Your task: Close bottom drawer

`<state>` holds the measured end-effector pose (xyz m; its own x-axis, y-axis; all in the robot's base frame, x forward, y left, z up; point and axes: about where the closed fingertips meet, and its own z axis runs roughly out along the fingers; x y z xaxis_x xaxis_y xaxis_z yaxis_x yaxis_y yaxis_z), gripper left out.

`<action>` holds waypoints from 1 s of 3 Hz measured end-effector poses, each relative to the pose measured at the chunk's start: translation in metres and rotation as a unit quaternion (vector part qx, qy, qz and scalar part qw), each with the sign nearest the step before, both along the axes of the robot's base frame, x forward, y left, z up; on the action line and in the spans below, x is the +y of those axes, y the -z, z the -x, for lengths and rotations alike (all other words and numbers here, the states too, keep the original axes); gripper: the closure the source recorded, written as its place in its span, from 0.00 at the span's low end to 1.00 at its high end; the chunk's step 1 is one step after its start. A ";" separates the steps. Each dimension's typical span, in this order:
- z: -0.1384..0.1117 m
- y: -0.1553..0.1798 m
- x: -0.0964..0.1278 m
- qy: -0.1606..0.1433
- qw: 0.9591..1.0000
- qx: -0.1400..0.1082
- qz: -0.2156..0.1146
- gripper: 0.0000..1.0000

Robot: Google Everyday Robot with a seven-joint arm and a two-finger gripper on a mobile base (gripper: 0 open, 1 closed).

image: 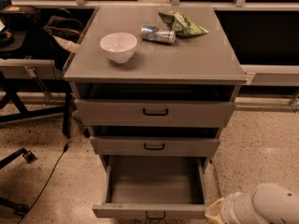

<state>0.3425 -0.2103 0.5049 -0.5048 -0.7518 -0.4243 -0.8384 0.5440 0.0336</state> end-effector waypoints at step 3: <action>-0.038 0.045 -0.011 0.034 0.998 -0.004 -0.045 1.00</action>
Offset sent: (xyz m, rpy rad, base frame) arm 0.0366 -0.0091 -0.0440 0.1236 -0.0021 -0.0389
